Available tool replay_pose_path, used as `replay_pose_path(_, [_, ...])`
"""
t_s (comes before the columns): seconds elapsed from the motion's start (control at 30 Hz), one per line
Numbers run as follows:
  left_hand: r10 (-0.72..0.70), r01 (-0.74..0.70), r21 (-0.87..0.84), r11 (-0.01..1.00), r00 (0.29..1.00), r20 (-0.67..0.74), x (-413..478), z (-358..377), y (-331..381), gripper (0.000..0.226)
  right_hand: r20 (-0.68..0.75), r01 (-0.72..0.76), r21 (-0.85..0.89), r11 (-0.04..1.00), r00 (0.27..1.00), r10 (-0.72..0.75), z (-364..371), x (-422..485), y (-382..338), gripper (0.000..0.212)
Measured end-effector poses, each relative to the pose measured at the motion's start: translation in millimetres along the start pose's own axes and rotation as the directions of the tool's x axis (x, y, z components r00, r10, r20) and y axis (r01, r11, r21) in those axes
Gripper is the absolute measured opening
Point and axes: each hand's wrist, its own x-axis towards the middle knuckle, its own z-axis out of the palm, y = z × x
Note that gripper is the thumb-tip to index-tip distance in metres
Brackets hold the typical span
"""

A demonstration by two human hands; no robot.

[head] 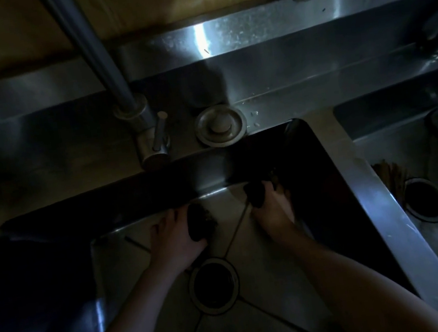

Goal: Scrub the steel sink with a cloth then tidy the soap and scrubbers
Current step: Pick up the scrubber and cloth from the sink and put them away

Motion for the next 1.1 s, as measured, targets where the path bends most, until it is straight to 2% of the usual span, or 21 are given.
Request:
replay_pose_path(0.1, [-0.004, 0.004, -0.037, 0.999, 1.0, -0.026, -11, -9, -1, 0.082, -0.018, 0.024, 0.017, 1.0, 1.0, -0.024, -8, -15, -6, 0.06])
replay_pose_path(0.4, [-0.047, 0.042, -0.067, 0.997, 0.996, -0.081, -76, -57, 7, 0.085, -0.036, 0.151, 0.087, 0.985, 0.988, -0.148, -57, -87, -32, 0.066])
replay_pose_path(0.7, [-0.108, 0.105, -0.026, 0.994, 0.981, -0.161, -174, -131, 13, 0.081, -0.06, 0.348, 0.007, 0.937, 0.936, -0.347, -120, -181, -65, 0.059])
replay_pose_path(0.9, [-0.192, 0.172, -0.102, 0.98, 0.952, -0.239, -257, -171, -4, 0.068, -0.006, 0.479, 0.046, 0.876, 0.877, -0.48, -140, -243, -97, 0.053])
replay_pose_path(0.97, [-0.241, 0.212, -0.134, 0.968, 0.933, -0.266, -288, -185, -14, 0.063, -0.004, 0.543, 0.057, 0.838, 0.839, -0.544, -143, -266, -112, 0.052])
replay_pose_path(1.1, [-0.345, 0.342, -0.066, 0.937, 0.883, -0.319, -348, -210, -39, 0.072, 0.008, 0.675, 0.067, 0.735, 0.736, -0.677, -140, -314, -145, 0.053])
